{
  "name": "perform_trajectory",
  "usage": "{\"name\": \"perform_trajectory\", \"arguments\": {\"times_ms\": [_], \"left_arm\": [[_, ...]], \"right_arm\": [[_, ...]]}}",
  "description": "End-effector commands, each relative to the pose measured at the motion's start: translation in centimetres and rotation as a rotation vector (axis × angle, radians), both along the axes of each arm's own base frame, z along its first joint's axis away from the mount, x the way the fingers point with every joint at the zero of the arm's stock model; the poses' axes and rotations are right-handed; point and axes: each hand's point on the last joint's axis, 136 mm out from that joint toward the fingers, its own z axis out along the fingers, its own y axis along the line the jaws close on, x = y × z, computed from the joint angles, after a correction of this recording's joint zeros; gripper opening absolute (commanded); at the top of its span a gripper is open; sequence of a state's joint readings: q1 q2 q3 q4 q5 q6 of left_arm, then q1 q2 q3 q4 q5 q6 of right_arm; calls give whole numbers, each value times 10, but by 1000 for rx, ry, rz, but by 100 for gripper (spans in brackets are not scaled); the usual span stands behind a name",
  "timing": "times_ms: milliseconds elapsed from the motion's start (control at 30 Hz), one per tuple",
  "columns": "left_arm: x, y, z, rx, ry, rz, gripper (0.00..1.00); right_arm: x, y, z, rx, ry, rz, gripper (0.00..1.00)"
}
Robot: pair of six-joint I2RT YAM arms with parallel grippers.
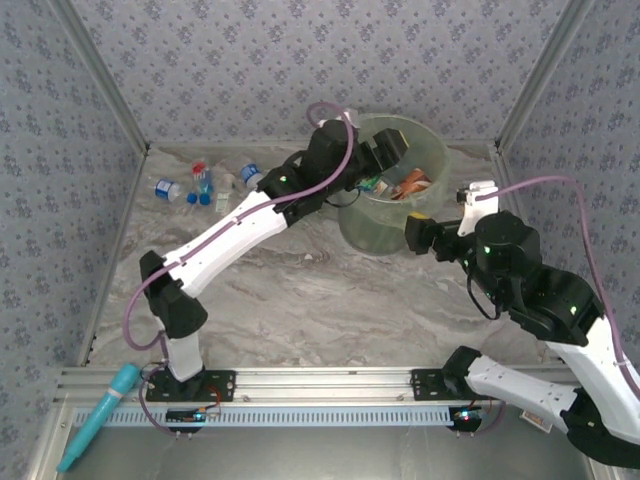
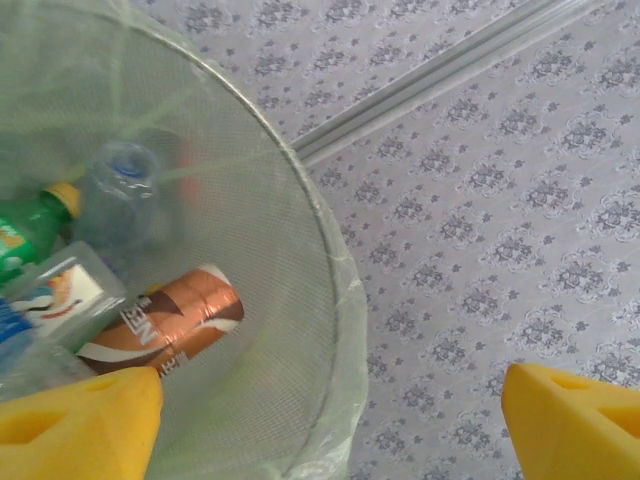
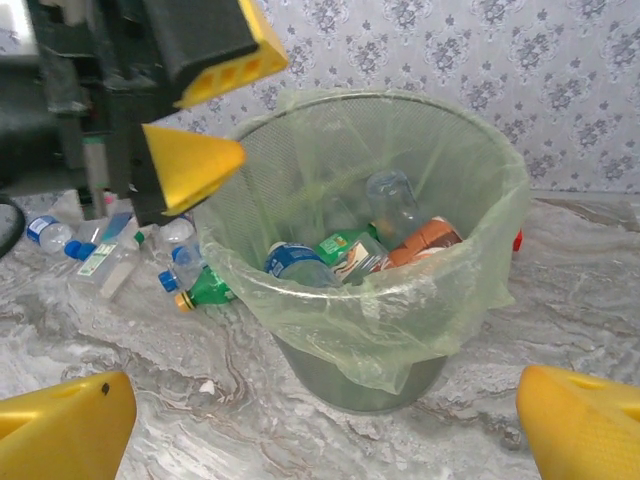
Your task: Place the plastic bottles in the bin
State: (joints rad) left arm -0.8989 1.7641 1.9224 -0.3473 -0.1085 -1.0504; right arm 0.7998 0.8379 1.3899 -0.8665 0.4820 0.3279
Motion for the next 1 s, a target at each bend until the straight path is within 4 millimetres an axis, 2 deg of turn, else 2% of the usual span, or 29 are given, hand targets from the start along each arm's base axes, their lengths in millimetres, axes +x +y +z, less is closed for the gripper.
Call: {"name": "perform_trajectory", "arguments": {"times_ms": [0, 300, 333, 533, 633, 767, 967], "left_arm": [[0, 36, 11, 20, -34, 61, 91], [-1, 127, -12, 93, -10, 206, 97], [-2, 138, -15, 99, -5, 226, 100], [-4, 199, -39, 162, 25, 311, 100], [-5, 219, -52, 205, 47, 312, 100], [-5, 232, -76, 289, 85, 271, 100], [3, 262, -123, 394, 147, 293, 100]], "right_arm": [[8, 10, 6, 37, -17, 9, 100], [26, 43, 1, 85, 34, 45, 100], [28, 48, 0, 88, 41, 52, 100], [40, 80, -3, 78, 66, 97, 100], [45, 98, -2, 65, 69, 120, 100], [50, 120, -2, 48, 72, 151, 100], [54, 145, -3, 21, 77, 190, 100]]}}
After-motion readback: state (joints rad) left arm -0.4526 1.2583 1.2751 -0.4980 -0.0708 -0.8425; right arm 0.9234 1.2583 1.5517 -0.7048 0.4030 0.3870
